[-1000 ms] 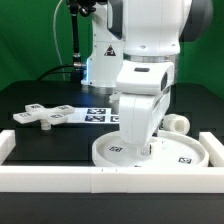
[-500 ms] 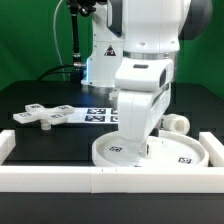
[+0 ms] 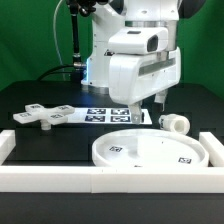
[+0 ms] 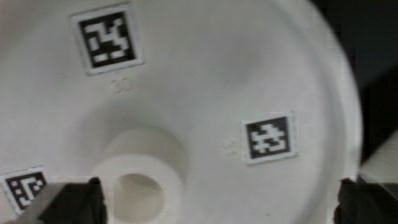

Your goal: Assemble round table

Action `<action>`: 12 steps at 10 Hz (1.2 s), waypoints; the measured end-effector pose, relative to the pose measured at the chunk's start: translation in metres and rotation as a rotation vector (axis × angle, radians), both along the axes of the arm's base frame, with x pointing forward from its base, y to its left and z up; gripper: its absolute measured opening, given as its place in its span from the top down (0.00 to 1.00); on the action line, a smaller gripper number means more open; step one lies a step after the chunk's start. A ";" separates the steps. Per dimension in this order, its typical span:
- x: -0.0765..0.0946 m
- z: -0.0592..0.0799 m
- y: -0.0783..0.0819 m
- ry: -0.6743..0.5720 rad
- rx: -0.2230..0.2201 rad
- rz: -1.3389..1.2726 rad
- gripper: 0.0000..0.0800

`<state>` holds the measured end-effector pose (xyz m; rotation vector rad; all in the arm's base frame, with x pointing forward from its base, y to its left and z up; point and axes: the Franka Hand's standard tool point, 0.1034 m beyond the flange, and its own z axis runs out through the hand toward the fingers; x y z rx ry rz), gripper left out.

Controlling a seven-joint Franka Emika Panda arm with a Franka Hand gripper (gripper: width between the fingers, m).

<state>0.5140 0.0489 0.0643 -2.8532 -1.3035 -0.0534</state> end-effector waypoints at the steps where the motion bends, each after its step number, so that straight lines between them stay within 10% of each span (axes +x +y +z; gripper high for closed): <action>1: -0.005 0.000 0.005 0.002 0.001 -0.017 0.19; 6: -0.006 -0.001 0.007 0.011 0.015 -0.246 0.19; 12: -0.028 -0.008 0.053 0.069 0.044 -0.878 0.19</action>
Offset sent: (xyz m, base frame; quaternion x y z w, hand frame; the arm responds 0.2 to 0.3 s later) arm 0.0000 0.0000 0.0000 0.0000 0.0000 0.0650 0.9979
